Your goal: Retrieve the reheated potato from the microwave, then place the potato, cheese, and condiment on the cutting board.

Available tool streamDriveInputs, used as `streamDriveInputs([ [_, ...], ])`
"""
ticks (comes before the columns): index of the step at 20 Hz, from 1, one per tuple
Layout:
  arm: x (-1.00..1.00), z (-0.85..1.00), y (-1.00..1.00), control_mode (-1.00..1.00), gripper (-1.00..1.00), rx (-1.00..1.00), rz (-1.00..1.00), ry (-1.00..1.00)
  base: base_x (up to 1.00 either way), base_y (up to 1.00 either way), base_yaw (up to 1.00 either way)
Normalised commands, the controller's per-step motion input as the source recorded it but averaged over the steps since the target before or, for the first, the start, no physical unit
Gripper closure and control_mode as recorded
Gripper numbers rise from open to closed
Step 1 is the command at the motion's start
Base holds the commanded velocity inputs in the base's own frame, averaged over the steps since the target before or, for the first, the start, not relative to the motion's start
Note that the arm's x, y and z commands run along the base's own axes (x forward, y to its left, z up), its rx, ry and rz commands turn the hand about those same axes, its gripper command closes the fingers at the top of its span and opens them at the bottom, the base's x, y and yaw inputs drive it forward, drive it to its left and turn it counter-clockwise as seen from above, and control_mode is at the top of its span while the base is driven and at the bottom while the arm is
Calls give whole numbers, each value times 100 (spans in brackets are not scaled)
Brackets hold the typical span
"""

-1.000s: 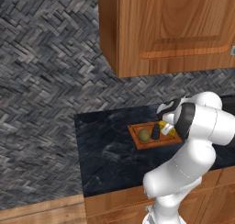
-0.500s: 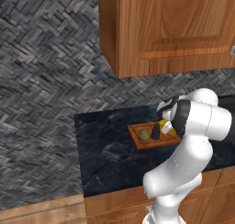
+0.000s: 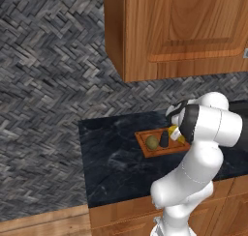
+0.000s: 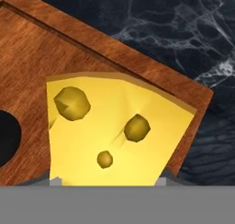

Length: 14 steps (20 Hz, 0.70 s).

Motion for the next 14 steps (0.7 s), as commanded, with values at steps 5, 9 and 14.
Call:
streamDriveInputs([
  [5, -7, 1, 0, -100, -100, 0, 0, 0, 0, 0, 0],
  [9, -8, 14, 0, -100, -100, 5, 0, 4, 0, 0, 0],
  [14, -8, 21, 0, -100, -100, 5, 0, 1, 0, 0, 0],
])
